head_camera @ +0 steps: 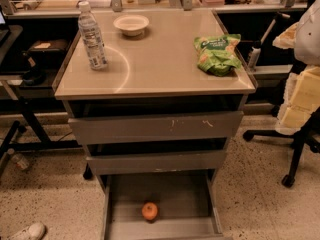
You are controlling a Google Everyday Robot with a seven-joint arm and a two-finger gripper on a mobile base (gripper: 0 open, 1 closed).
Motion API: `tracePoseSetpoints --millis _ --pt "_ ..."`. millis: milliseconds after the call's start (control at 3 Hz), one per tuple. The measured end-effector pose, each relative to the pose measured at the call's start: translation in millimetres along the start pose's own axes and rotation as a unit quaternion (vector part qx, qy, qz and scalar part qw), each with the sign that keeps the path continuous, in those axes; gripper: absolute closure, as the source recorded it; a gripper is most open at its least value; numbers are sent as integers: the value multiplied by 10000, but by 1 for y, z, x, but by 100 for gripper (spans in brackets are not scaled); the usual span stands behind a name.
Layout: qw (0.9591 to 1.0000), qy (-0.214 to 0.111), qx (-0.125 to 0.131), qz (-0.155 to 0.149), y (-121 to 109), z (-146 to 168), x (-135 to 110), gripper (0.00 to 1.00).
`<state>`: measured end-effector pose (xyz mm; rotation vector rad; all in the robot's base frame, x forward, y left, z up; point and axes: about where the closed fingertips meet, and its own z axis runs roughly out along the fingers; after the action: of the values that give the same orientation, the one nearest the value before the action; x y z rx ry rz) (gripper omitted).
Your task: Pick orange from bottom drawer and place on counter
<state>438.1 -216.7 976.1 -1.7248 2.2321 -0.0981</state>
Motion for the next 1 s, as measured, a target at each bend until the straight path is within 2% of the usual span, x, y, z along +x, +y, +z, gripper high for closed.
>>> tracePoseSetpoints --millis 333,667,1000 --pt "10000 0 0 0 0 0 0 0" --pt "9998 -57 -169 0 14 23 -1 0" --pt "9977 -317 -580 158 44 93 -13 0"
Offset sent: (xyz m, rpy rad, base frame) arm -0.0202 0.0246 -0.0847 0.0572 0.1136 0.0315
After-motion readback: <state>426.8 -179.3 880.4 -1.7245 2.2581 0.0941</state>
